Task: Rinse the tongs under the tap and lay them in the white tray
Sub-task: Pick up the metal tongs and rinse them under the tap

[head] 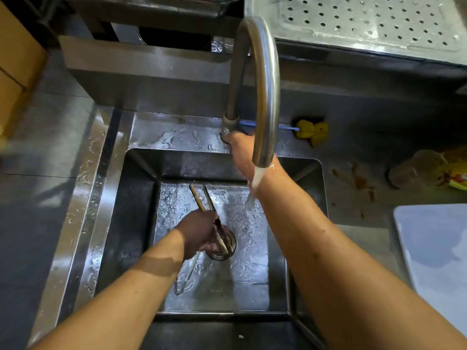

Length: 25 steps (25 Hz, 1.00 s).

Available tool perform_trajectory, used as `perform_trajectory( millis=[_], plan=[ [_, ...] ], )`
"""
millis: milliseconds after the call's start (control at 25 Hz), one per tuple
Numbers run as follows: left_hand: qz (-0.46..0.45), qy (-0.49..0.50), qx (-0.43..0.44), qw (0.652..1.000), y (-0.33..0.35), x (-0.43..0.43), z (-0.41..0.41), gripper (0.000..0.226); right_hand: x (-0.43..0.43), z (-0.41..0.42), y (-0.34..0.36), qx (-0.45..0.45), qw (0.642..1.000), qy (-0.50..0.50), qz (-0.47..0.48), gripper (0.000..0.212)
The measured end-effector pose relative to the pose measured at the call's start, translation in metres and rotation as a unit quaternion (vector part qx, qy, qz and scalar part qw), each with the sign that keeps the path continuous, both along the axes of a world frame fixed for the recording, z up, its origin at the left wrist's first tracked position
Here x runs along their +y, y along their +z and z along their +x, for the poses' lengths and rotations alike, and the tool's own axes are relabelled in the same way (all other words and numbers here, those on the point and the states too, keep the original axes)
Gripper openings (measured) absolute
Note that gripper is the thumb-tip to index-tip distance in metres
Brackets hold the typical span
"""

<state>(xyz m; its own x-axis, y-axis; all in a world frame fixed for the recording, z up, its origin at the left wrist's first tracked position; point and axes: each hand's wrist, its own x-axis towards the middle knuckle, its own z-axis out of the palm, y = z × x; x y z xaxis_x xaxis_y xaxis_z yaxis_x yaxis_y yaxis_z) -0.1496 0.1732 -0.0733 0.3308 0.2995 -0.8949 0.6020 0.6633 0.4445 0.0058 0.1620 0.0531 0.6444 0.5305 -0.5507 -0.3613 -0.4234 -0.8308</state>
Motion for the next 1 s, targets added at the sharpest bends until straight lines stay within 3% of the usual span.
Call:
perform_trajectory(
  millis=[120,240,360,520,800,1000],
  plan=[
    [0.112,-0.136,0.077,0.981,-0.027,0.002,-0.024,0.053,0.004,0.013,0.003,-0.087,0.993,0.08,-0.024,0.032],
    [0.212,-0.266,0.207,0.917,-0.046,0.009,-0.044,0.082,-0.019,0.033,-0.008,-0.239,0.948,0.171,-0.124,0.01],
    [0.24,-0.322,0.247,0.882,-0.066,0.01,-0.051,0.064,-0.047,0.046,-0.028,-0.346,0.839,0.297,-0.297,0.06],
    [0.223,-0.296,0.293,0.881,-0.089,0.012,-0.054,0.066,-0.059,0.052,-0.054,-0.385,0.755,0.409,-0.339,0.086],
    [0.242,-0.285,0.31,0.874,-0.135,0.019,-0.053,0.066,-0.058,0.072,-0.084,-0.374,0.731,0.446,-0.355,0.107],
    [0.247,-0.264,0.308,0.88,-0.15,0.019,-0.054,0.062,-0.056,0.085,-0.097,-0.408,0.704,0.463,-0.352,0.11]
  ],
)
